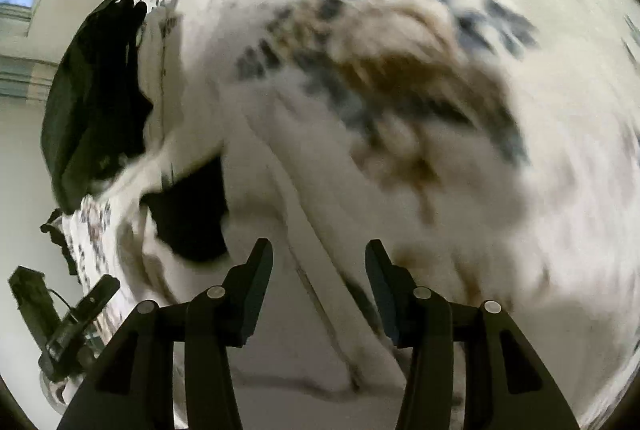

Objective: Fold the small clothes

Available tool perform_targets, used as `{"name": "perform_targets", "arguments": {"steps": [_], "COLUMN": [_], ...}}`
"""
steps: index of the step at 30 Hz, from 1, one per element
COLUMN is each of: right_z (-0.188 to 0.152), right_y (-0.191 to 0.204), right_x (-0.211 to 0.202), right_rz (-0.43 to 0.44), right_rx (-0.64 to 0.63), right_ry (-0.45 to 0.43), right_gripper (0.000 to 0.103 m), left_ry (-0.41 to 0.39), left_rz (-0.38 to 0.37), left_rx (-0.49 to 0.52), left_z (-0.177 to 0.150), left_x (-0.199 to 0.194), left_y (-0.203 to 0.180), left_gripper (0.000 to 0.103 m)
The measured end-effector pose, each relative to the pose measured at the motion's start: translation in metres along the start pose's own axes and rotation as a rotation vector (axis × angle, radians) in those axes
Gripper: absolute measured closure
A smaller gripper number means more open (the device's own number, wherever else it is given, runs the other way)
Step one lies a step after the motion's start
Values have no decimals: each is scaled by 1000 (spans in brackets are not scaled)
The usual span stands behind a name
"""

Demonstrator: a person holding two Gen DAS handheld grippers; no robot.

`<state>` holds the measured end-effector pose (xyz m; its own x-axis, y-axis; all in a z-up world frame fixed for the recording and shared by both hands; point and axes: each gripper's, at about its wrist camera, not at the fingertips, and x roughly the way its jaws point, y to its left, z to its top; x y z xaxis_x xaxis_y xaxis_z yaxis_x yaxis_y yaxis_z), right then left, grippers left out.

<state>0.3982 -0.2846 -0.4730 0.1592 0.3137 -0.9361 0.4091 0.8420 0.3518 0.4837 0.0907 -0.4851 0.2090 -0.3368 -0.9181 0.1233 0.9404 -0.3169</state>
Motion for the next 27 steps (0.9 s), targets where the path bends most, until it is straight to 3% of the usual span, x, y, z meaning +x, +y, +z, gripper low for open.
{"name": "perform_targets", "arguments": {"steps": [4, 5, 6, 7, 8, 9, 16, 20, 24, 27], "right_z": [48, 56, 62, 65, 65, 64, 23, -25, -86, -132], "right_y": [34, 42, 47, 51, 57, 60, 57, 44, 28, 25], "right_x": [36, 43, 54, 60, 65, 64, 0, -52, -83, -83], "right_rz": [-30, -39, -41, -30, -4, -9, 79, 108, 125, 99], "right_rx": [-50, -55, -53, -55, -69, -77, -72, -72, -75, -116], "right_ry": [45, 60, 75, 87, 90, 72, -60, -107, -94, -64], "right_gripper": [50, 50, 50, 60, 76, 97, 98, 98, 98, 98], "left_ry": [43, 45, 38, 28, 33, 39, -99, -155, -150, -104], "left_rz": [75, 91, 89, 77, 70, 59, -39, -92, -123, -147], "left_rx": [156, 182, 205, 214, 215, 209, 154, 77, -9, -94], "left_z": [29, 33, 35, 35, 35, 34, 2, -43, -89, -115], "left_x": [38, 45, 49, 50, 51, 49, -27, -89, -120, -121], "left_y": [-24, -28, -30, -30, -30, -28, -14, -5, 3, 5], "left_gripper": [40, 42, 50, 64, 96, 98, 101, 101, 101, 100]}}
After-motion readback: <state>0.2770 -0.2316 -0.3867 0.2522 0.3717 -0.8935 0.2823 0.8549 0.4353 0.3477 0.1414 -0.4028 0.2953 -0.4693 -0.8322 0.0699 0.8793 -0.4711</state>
